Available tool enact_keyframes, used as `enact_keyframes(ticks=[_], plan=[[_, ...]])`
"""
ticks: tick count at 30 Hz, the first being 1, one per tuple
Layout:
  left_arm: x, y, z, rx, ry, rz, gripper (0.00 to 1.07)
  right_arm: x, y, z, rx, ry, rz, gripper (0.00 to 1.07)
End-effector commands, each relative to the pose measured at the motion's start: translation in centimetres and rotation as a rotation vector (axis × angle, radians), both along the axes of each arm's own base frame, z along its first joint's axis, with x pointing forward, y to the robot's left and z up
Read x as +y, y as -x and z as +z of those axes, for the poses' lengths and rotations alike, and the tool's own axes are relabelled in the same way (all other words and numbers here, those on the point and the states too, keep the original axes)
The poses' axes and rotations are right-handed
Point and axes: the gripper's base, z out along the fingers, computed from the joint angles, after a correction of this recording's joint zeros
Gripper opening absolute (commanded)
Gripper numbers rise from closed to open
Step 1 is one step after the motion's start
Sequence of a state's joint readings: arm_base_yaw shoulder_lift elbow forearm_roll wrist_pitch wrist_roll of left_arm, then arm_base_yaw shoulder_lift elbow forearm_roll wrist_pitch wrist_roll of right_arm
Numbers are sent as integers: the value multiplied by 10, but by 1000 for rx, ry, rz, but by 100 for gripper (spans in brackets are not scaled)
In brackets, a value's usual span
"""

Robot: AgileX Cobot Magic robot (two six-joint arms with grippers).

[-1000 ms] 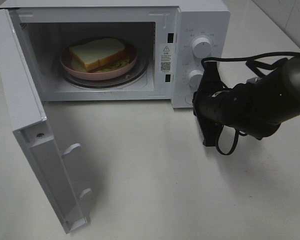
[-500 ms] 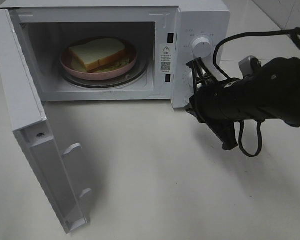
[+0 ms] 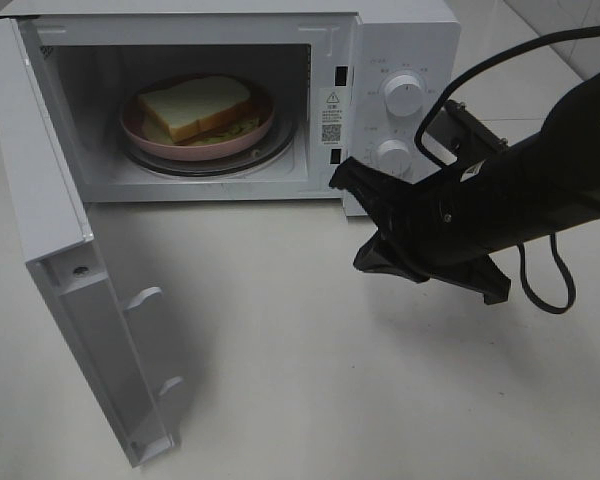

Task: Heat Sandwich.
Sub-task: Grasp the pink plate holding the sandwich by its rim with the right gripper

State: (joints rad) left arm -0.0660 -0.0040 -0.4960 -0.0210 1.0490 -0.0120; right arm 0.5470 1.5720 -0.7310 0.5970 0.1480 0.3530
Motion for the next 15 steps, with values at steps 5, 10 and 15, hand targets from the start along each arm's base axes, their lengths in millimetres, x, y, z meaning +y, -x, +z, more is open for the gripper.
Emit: enact_keyframes(ticks=[5, 10, 15], plan=[[0, 2, 0, -27, 5, 2, 101, -3, 14, 8, -17, 140, 302, 5], [0, 2, 0, -27, 5, 2, 101, 3, 15, 19, -27, 188, 518, 6], [0, 2, 0, -27, 5, 2, 101, 6, 13, 32, -85, 260, 742, 7]])
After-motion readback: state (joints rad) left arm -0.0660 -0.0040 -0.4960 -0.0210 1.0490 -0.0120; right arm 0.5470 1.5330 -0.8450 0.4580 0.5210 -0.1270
